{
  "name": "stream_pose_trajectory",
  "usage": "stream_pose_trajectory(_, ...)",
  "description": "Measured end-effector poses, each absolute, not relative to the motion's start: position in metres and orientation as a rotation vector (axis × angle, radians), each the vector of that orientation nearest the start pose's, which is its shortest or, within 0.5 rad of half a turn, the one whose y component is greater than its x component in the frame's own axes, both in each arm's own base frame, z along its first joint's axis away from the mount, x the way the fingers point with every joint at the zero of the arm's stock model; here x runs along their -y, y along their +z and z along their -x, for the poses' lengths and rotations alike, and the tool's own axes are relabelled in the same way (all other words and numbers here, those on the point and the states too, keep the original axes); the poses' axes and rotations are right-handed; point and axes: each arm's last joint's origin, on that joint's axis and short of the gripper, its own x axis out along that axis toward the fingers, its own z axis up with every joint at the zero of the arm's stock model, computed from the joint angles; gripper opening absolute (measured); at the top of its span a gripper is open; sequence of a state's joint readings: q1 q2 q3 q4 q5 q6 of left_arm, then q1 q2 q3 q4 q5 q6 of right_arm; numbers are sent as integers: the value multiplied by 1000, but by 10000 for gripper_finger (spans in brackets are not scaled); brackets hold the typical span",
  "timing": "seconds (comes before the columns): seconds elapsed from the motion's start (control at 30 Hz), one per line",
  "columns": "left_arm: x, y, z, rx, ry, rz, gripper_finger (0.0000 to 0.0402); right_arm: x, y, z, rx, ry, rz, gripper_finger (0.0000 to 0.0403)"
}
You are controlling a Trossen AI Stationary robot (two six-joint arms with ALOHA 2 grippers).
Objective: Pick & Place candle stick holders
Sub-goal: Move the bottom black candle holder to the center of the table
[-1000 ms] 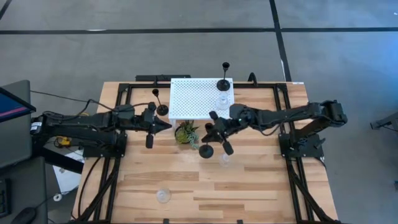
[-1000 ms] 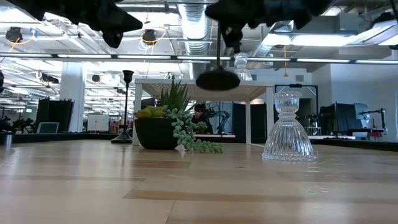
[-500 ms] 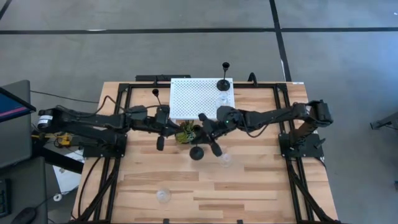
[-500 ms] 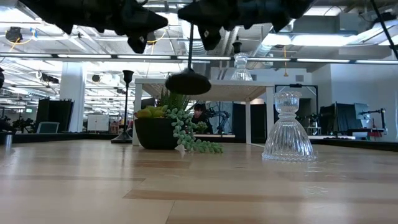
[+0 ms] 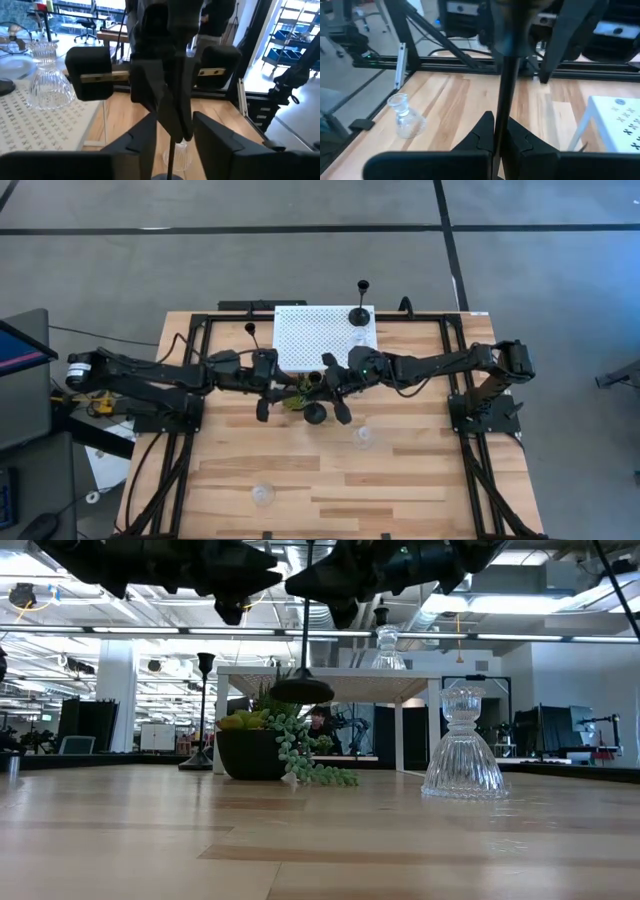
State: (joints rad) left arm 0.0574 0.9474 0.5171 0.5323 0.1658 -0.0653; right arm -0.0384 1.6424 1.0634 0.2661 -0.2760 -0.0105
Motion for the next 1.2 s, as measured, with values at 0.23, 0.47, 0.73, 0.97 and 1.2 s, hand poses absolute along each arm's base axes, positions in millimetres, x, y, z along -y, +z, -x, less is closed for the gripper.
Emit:
stream_pose_trajectory(0.23,-5,277,-216,107,-127,57,173,5,253,-368,-312,227,-36,0)
stream_pose_trajectory(0.47,2,281,-212,125,-160,56,169,-9,249,-367,-348,261,-44,0)
stream_pose_trajectory(0.73,3,297,-186,168,-159,-11,137,-26,225,-380,-380,302,-68,0)
stream_pose_trajectory(0.97,3,304,-161,160,-148,-13,112,-34,204,-393,-367,322,-99,0)
stream_pose_trajectory(1.2,2,304,-152,131,-91,-14,96,-45,187,-395,-407,349,-94,0)
